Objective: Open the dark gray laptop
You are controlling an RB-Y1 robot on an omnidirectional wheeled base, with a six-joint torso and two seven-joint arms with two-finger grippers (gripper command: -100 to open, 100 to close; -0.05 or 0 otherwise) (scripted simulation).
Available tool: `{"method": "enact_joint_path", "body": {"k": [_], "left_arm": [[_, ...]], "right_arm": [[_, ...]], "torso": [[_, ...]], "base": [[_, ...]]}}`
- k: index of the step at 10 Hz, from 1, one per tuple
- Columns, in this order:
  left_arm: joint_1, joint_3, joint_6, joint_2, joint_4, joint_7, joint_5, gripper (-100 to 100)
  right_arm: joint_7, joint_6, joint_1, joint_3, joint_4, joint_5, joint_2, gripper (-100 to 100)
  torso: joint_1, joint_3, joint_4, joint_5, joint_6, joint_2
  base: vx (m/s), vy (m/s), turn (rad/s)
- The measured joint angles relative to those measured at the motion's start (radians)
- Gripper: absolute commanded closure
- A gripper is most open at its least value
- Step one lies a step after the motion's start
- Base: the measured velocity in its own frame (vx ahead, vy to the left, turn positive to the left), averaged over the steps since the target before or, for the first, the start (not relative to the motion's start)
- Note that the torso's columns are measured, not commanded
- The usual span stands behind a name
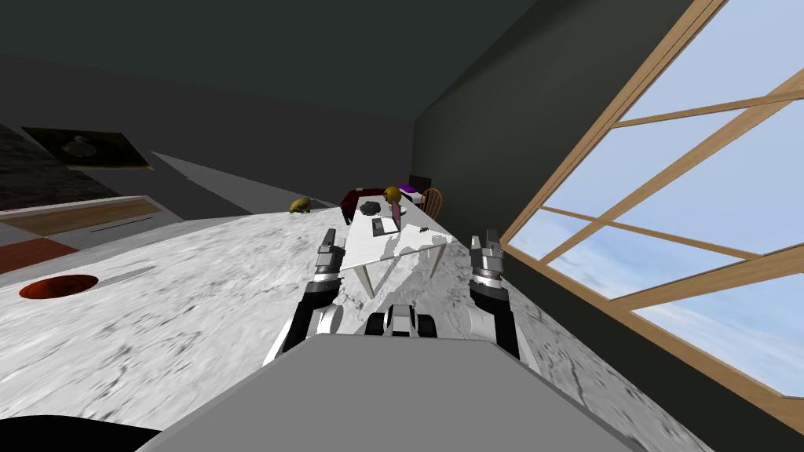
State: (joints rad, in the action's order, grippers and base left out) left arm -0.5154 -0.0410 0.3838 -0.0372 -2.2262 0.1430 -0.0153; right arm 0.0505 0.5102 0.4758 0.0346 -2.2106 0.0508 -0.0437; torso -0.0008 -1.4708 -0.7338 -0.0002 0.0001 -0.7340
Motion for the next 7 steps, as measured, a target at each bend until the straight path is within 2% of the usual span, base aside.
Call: {"method": "enact_joint_path", "body": {"k": [2,4,7], "left_arm": [[0.006,0.017,-0.019,-0.044,0.003,0.004,0.005,-100],[0.026,0.052,-0.061,-0.088,0.012,0.014,0.018,-100],[0.057,0.114,-0.123,-0.114,0.041,0.038,0.046,-100]], "right_arm": [[0.000,0.000,0.000,0.000,0.000,0.000,0.000,0],[0.000,0.000,0.000,0.000,0.000,0.000,0.000,0],[0.000,0.000,0.000,0.000,0.000,0.000,0.000,0]], "torso": [[0.000,-0.006,-0.004,0.000,0.000,-0.003],[-0.001,-0.006,-0.004,0.000,0.000,-0.003],[0.001,-0.005,-0.004,0.000,0.000,-0.004]], "base": [[0.045,-0.069,-0.102],[0.065,-0.099,-0.150],[0.081,-0.110,-0.133]]}}
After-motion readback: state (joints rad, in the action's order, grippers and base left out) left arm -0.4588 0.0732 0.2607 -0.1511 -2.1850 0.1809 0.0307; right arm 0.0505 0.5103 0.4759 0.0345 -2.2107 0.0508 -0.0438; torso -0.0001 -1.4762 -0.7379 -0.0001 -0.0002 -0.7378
